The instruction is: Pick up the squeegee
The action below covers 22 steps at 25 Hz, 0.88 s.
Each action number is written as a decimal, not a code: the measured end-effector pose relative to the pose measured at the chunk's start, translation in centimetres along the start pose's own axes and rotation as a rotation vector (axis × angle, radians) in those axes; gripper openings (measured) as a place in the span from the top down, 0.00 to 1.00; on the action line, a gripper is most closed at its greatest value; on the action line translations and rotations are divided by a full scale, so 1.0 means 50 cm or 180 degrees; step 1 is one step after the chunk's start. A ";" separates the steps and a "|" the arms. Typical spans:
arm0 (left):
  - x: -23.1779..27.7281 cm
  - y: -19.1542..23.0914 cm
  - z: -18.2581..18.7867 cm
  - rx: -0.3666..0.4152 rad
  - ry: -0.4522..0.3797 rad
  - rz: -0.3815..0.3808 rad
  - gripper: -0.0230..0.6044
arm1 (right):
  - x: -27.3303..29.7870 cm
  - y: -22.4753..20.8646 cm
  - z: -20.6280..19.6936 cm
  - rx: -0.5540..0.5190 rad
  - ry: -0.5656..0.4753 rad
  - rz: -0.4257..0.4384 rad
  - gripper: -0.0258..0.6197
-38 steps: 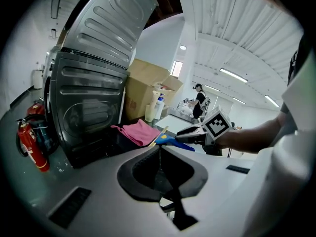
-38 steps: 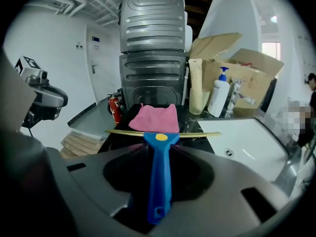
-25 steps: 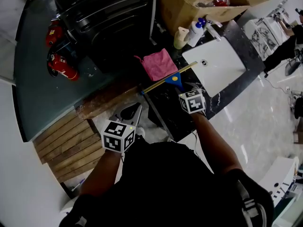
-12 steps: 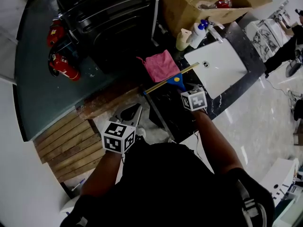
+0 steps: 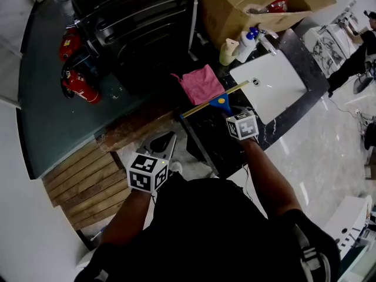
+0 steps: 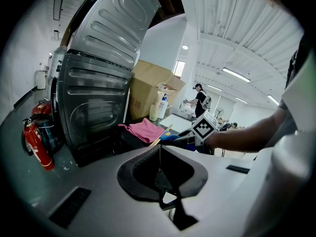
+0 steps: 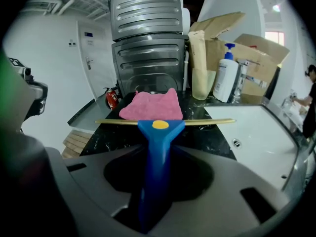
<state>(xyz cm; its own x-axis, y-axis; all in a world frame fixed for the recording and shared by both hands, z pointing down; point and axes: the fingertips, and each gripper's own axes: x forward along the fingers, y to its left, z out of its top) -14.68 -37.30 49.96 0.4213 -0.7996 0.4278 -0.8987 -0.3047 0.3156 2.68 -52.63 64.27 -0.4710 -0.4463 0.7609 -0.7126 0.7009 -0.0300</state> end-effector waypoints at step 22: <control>0.058 -0.093 0.039 0.0621 0.0127 -0.0992 0.93 | -0.299 0.021 0.023 0.1394 -0.1243 -0.0427 0.75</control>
<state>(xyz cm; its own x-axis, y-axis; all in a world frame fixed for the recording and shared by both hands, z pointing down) -9.50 -39.23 48.07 0.6794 -0.6333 0.3706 -0.7312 -0.6264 0.2701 8.40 -45.86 52.12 -0.4593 -0.7445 0.4846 -0.8878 0.3671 -0.2775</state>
